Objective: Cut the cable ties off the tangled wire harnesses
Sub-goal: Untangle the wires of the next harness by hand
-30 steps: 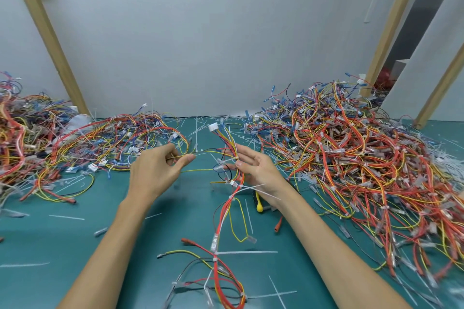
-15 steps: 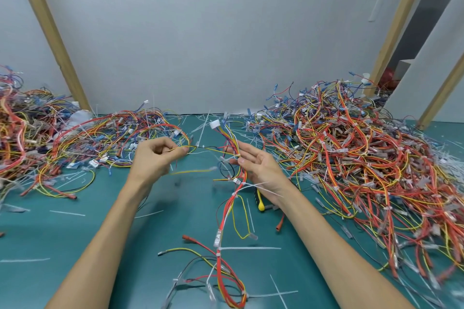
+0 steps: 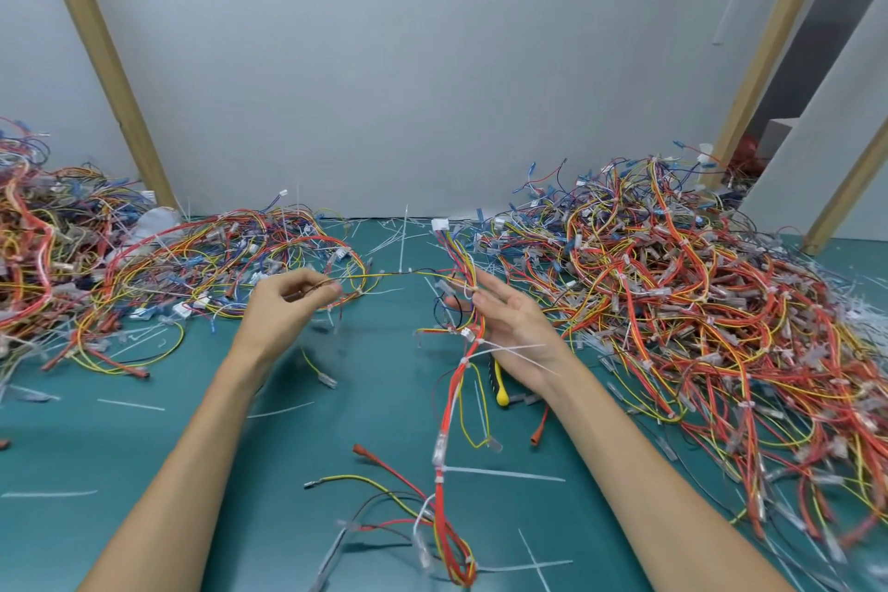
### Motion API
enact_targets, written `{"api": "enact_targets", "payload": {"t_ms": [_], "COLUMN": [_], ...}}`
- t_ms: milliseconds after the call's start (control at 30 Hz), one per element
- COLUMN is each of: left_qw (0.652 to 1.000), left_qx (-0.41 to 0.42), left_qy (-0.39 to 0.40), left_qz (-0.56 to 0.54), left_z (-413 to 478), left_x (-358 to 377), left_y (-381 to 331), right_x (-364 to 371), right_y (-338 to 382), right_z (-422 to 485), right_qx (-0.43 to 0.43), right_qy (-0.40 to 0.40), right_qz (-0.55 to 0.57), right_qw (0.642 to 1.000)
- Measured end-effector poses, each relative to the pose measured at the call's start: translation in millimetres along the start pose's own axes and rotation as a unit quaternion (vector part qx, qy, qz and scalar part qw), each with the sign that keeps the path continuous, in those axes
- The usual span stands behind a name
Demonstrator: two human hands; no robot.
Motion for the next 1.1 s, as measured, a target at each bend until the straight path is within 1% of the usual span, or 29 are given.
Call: {"api": "enact_targets", "payload": {"t_ms": [133, 267, 367, 567, 633, 700, 767, 800, 833, 867, 933, 967, 1000, 1067, 1100], "left_qw": [0.996, 0.995, 0.998, 0.995, 0.983, 0.959, 0.944, 0.944, 0.946, 0.949, 0.945, 0.933, 0.917, 0.883, 0.864], "left_qx": [-0.031, -0.039, -0.026, 0.004, 0.046, 0.111, 0.181, 0.211, 0.237, 0.255, 0.251, 0.234, 0.211, 0.164, 0.153], "left_qy": [0.016, 0.011, 0.001, -0.043, -0.089, -0.155, -0.195, -0.189, -0.161, -0.109, 0.033, 0.097, 0.139, 0.170, 0.159], "left_qz": [-0.085, -0.092, -0.060, 0.090, 0.155, 0.208, 0.194, 0.169, 0.151, 0.149, 0.206, 0.255, 0.308, 0.404, 0.453], "left_z": [2.5, 3.0, 0.8, -4.7, -7.3, -13.4, -23.4, -29.2, -34.3, -39.6, -49.3, -53.2, -56.6, -62.6, -63.8], "left_x": [-0.3, -0.3, 0.9, 6.0, 6.1, 5.2, 6.5, 9.3, 14.5, 21.6, 39.8, 49.3, 57.2, 66.7, 69.7], "left_y": [3.4, 5.6, 4.1, -8.6, -18.3, -37.2, -65.6, -81.7, -96.4, -109.6, -123.1, -122.1, -119.1, -110.6, -105.3], "right_x": [0.6, 1.9, 2.5, 5.5, 5.8, 5.5, 6.5, 7.1, 7.6, 7.6, 6.9, 6.0, 5.1, 5.7, 6.7], "right_y": [-2.3, -3.2, -2.5, -1.7, -1.5, -2.4, -5.1, -6.5, -7.8, -8.9, -9.8, -9.8, -9.6, -8.2, -6.6], "right_z": [-0.2, -0.4, -0.4, -3.4, -2.7, -1.6, -1.0, -0.4, 0.0, 0.7, 1.3, 1.0, 0.8, -0.1, -0.3], "right_qx": [0.023, 0.022, 0.020, 0.005, -0.007, -0.018, -0.033, -0.044, -0.057, -0.069, -0.089, -0.098, -0.105, -0.114, -0.119], "right_qy": [-0.007, -0.008, -0.009, 0.009, 0.010, 0.006, -0.006, -0.014, -0.023, -0.032, -0.048, -0.053, -0.055, -0.056, -0.059], "right_qz": [0.012, 0.026, 0.024, 0.019, 0.017, 0.011, -0.013, -0.032, -0.049, -0.058, -0.061, -0.061, -0.060, -0.057, -0.053], "right_qw": [1.000, 0.999, 0.999, 1.000, 1.000, 1.000, 0.999, 0.998, 0.997, 0.995, 0.993, 0.992, 0.991, 0.990, 0.990]}}
Point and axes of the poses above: each hand's wrist, its own z-axis towards the middle knuckle, its own x-axis out of the palm, y = z × x, the point moved 2 cm from there along z, towards the middle knuckle, and after that the axes turned 13 degrees about z, right-handed, at the moved point
